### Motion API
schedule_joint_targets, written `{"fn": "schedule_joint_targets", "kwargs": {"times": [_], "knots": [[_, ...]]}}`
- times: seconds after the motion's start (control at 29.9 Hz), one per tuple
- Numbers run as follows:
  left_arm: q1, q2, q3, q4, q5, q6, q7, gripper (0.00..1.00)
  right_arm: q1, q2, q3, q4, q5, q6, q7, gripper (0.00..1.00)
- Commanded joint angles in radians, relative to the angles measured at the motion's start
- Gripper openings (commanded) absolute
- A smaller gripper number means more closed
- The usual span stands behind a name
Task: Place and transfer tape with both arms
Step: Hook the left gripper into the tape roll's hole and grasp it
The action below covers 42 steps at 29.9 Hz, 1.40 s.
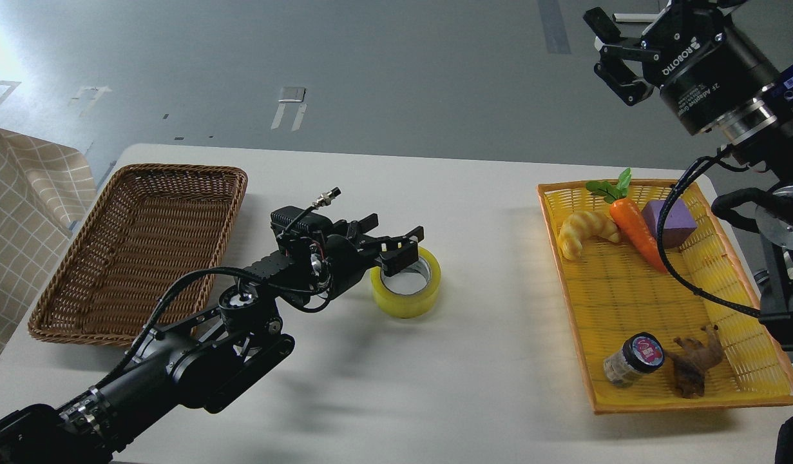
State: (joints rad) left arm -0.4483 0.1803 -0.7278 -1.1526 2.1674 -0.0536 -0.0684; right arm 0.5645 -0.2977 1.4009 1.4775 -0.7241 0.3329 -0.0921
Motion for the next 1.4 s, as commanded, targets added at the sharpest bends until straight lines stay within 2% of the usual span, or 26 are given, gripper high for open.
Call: {"fn": "schedule_joint_targets", "kwargs": {"times": [0.0,0.33,0.94,1.1,1.37], "knots": [[-0.006,0.002,0.002,0.028,0.014,0.000,0.002,0.98,0.000,0.000,0.003,-0.002,0.000,0.000,0.000,1.00],[-0.024,0.014,0.076,0.031,0.014,0.001,0.009,0.98,0.000,0.000,0.003,-0.006,0.000,0.000,0.000,1.00],[-0.021,0.041,0.080,0.044,0.014,0.003,0.009,0.98,-0.008,-0.012,0.004,-0.019,0.000,0.000,0.000,1.00],[-0.018,0.042,0.081,0.070,0.014,0.037,-0.001,0.98,-0.020,-0.017,0.004,-0.029,0.000,0.000,0.000,1.00],[-0.023,0.039,0.114,0.070,0.014,0.041,0.001,0.98,-0.021,-0.021,0.004,-0.051,0.000,0.000,0.000,1.00]]}}
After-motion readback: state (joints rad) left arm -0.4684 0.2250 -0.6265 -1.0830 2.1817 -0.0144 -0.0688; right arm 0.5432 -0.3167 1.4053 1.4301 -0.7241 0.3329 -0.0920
